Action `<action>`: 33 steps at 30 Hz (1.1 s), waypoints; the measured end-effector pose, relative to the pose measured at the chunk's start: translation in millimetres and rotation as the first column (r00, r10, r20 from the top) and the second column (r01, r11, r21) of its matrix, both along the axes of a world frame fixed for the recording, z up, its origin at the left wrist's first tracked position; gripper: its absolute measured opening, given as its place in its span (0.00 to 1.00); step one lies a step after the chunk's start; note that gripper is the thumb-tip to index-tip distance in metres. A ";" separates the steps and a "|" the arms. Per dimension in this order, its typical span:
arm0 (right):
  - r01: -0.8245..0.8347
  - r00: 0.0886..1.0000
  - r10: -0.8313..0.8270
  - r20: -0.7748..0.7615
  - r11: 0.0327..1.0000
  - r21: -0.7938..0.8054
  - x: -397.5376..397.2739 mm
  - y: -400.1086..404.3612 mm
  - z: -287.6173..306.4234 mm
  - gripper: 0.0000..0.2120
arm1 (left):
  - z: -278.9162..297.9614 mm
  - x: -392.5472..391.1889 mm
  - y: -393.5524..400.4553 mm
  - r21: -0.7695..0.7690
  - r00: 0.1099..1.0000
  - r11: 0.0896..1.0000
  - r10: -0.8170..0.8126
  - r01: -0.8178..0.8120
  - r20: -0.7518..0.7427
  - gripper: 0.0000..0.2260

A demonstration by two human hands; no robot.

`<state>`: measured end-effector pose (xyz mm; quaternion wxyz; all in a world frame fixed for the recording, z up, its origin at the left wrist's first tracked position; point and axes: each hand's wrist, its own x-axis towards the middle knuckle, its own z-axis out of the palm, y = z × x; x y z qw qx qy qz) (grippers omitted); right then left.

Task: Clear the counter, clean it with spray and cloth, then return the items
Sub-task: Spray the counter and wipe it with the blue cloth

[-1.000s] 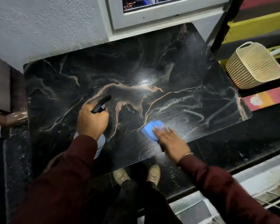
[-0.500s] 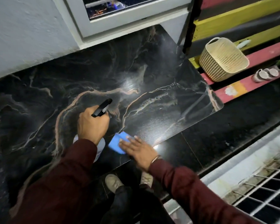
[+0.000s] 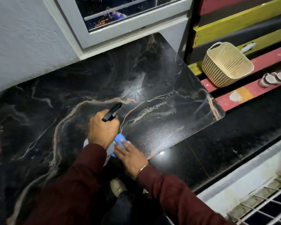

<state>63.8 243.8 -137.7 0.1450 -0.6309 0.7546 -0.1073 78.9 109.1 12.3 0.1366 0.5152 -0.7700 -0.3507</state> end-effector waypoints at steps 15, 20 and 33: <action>0.450 0.893 -0.448 0.043 0.888 -0.089 -86.3 -112.8 8.6 0.27 | -10.9 -28.8 -60.0 0.058 0.997 0.995 0.075 -0.075 0.000 0.12; 0.013 1.000 -0.012 0.010 0.992 -0.129 -63.2 -155.7 30.9 0.19 | -2.1 -32.3 -82.2 0.050 1.000 0.999 0.016 -0.016 -0.006 0.08; 0.524 0.849 -0.522 -0.083 0.852 0.000 -107.0 -44.6 -2.3 0.27 | -10.6 -59.7 -83.7 0.085 0.994 0.990 -0.108 0.109 -0.022 0.10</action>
